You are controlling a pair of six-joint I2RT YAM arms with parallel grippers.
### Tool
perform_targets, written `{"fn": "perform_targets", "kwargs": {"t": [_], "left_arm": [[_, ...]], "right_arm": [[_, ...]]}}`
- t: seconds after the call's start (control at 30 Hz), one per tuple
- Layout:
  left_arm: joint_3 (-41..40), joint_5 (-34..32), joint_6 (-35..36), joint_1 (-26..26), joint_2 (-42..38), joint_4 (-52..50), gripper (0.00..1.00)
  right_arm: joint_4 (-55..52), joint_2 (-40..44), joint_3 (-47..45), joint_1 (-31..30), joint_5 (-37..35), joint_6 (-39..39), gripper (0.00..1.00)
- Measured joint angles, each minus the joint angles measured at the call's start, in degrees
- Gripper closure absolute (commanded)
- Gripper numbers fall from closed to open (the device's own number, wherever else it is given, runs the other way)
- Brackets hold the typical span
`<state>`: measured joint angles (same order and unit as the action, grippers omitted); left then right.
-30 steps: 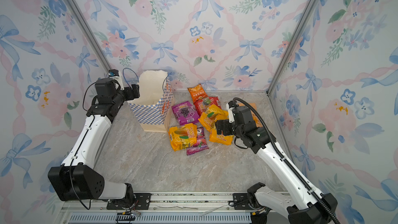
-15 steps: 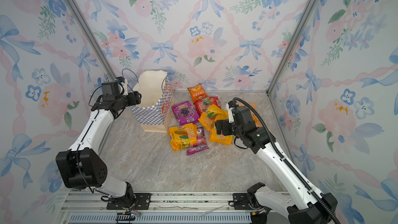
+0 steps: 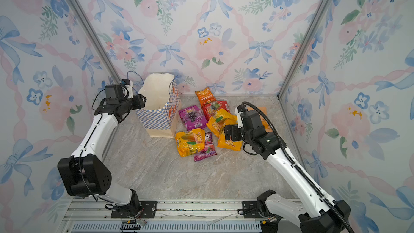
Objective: Place the snacks into the paper bag
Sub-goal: Pick up the paper bag from the top-left of the table.
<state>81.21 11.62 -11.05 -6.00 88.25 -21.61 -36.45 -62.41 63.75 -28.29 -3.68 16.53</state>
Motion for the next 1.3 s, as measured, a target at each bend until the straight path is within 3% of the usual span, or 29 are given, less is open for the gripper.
{"fn": "perform_targets", "kwargs": {"t": [0.07, 0.17, 0.53, 0.97, 1.3], "left_arm": [[0.0, 0.0, -0.1, 0.0, -0.2, 0.0, 0.31], [1.1, 0.2, -0.5, 0.0, -0.3, -1.4, 0.29], [4.5, 0.2, -1.1, 0.0, -0.3, -3.7, 0.44], [4.9, -1.3, -0.5, 0.0, 0.5, -5.8, 0.42], [4.9, -2.3, 0.6, 0.0, 0.8, -5.9, 0.64]], "right_arm": [[0.0, 0.2, -0.1, 0.0, 0.0, 0.0, 0.03], [0.0, 0.3, -0.1, 0.0, 0.0, 0.0, 0.04], [0.0, 0.3, -0.4, 0.0, 0.0, 0.2, 0.03], [0.0, 0.3, -0.5, 0.0, 0.0, 0.5, 0.03], [0.0, 0.3, -0.5, -0.1, 0.0, 0.5, 0.03]]}}
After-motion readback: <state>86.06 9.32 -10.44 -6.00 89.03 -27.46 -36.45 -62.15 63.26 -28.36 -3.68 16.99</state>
